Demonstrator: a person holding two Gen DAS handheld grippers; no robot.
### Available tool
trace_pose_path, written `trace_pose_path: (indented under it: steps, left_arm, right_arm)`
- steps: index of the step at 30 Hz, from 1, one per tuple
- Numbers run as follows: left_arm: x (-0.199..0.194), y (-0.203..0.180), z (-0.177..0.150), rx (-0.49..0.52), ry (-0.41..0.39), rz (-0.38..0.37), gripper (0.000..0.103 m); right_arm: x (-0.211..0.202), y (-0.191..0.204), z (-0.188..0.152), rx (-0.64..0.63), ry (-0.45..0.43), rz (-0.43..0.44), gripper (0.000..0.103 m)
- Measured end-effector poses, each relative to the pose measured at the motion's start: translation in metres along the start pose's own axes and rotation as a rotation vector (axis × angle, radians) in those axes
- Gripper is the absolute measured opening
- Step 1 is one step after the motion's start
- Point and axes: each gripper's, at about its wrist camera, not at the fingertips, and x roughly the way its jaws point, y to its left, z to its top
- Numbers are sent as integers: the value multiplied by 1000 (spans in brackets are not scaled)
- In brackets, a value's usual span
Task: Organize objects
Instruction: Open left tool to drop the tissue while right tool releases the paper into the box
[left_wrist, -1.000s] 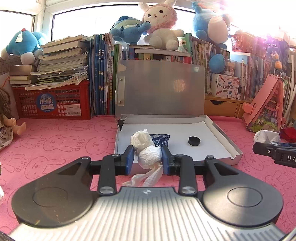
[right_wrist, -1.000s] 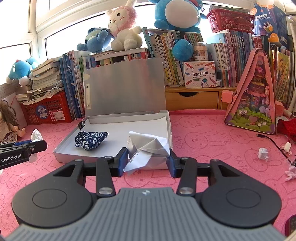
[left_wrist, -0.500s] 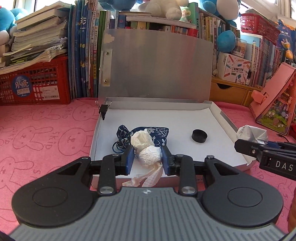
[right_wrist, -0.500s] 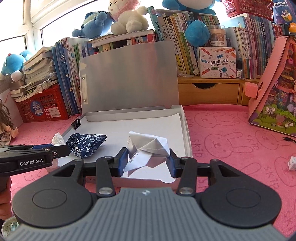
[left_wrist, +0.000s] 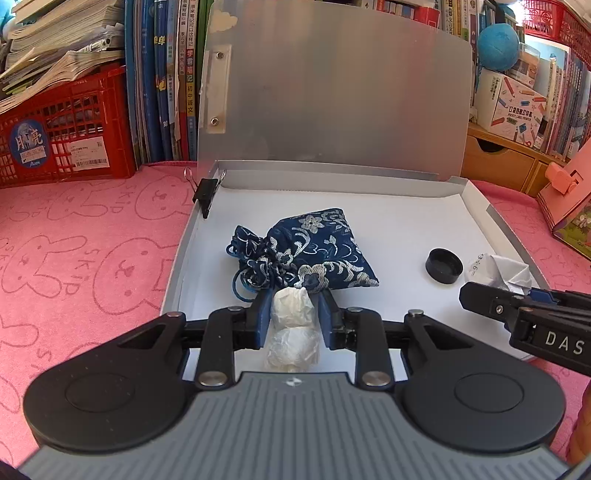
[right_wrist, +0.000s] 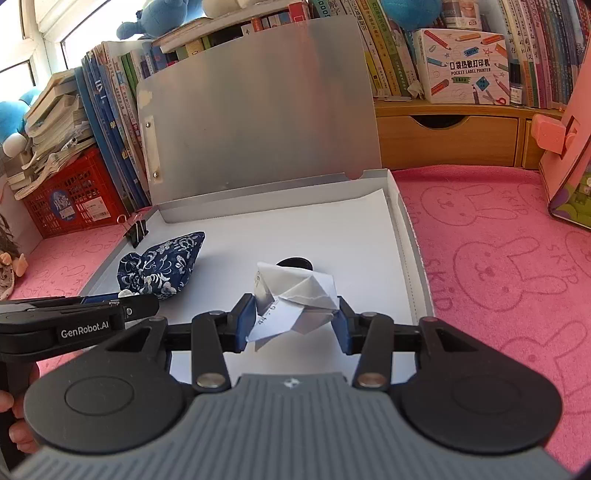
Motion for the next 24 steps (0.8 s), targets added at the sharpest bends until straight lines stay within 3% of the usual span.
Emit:
trace_pose_path:
  steps: [4,6,9,11,13,15,24]
  left_arm:
    - [5,1,1,8,-6,22,32]
    - [4,2,2,1,-4,21,33]
    - [-1,2,2,2,-9,15,34]
    - [-10,-1,2,23,-24,25,40]
    - [-20,-2,2,32,-39,28,59]
    - [-31,-3,2,30,-55,22,68]
    - [-97,-8,-16,63,-143,6,78]
  right_arm:
    - [8,2,0,-5,8,-9,54]
    - [7,2,-1,-3,1,-21,70]
    - [1,3,0,5,-9,-17,71]
    - [-5,5,1,4,-21,-22,72]
    - [-13,7,2,4,-33,-28,73]
    - [-24,8,3,7,-51,-36,74]
    - [-80,10,-10,20,-98,-17,78]
